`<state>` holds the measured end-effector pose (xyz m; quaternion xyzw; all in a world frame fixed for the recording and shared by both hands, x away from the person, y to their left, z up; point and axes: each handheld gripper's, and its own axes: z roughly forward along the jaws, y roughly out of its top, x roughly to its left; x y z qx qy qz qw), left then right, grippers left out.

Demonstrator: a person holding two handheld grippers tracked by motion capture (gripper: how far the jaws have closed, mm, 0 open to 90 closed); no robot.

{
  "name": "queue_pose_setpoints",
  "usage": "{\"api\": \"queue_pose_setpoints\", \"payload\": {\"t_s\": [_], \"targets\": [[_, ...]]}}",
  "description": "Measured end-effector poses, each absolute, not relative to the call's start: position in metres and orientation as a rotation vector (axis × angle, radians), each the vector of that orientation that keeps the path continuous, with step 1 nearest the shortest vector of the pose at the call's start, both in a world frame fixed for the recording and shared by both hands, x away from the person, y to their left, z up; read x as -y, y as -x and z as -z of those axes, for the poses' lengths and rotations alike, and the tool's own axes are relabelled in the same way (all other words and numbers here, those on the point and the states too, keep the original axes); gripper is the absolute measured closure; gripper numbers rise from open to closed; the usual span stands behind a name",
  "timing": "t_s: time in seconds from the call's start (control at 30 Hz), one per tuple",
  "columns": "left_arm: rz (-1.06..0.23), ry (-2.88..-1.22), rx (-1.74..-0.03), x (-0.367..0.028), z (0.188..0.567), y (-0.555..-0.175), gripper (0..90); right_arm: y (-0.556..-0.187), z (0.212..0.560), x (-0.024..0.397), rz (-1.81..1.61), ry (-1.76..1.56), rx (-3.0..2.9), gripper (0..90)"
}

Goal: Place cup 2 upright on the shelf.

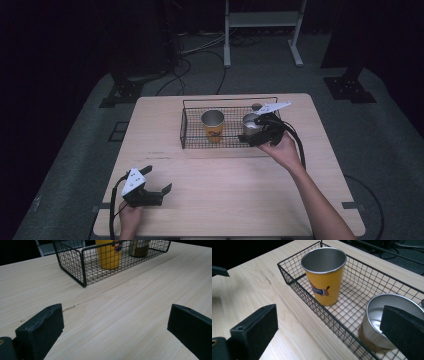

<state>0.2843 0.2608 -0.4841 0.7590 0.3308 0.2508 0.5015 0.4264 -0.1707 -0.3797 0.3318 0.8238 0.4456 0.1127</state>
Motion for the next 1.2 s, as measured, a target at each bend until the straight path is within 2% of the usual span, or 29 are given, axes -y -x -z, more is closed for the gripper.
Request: {"api": "queue_pose_setpoints", "payload": {"t_s": [1.2], "targets": [[-0.613,-1.845,-0.798,-0.260,0.484,-0.285,0.0,-0.381,0.401,0.224,-1.298,-1.033,-2.387,0.8]]}}
